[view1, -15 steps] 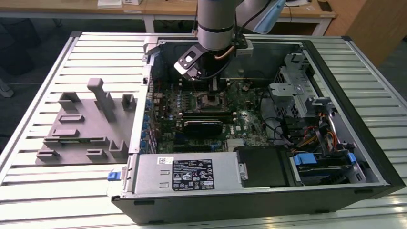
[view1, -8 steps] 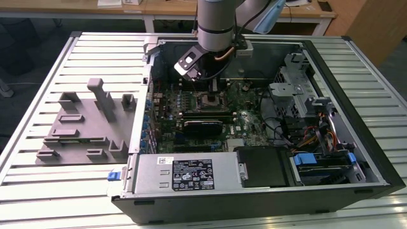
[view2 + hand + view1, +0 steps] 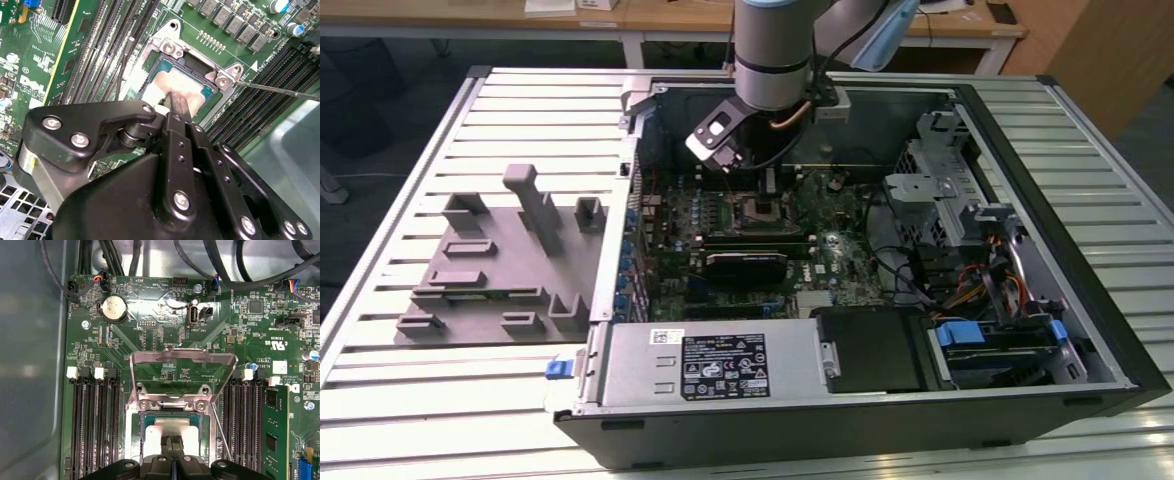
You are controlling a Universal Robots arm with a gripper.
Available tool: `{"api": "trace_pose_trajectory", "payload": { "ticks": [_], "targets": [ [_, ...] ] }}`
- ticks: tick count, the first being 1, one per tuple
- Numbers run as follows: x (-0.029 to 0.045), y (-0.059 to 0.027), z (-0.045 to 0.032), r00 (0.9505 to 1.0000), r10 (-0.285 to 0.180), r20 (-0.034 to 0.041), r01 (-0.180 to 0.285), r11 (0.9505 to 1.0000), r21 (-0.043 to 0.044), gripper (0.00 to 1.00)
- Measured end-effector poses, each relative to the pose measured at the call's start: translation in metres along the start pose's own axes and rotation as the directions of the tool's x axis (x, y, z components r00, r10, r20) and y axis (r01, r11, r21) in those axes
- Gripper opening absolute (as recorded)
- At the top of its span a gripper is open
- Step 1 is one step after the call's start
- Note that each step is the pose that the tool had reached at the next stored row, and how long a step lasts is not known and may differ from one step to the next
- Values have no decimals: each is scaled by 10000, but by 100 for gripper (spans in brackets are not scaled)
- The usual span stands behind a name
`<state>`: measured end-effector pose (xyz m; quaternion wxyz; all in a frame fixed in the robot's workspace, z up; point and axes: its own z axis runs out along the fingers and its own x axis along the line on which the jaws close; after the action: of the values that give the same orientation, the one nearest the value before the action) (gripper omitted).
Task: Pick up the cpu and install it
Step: 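Place the cpu into insertion slot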
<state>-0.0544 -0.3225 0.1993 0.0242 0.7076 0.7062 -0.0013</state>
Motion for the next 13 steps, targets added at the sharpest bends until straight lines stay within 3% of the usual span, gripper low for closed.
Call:
{"api": "trace_pose_trajectory", "payload": {
  "ticks": [9, 13],
  "targets": [
    [1, -1, 14, 10000, 1, -1, -1, 10000, -1, 11],
    [0, 1, -25, 10000, 1, -2, -1, 10000, -2, 11]
  ]
}}
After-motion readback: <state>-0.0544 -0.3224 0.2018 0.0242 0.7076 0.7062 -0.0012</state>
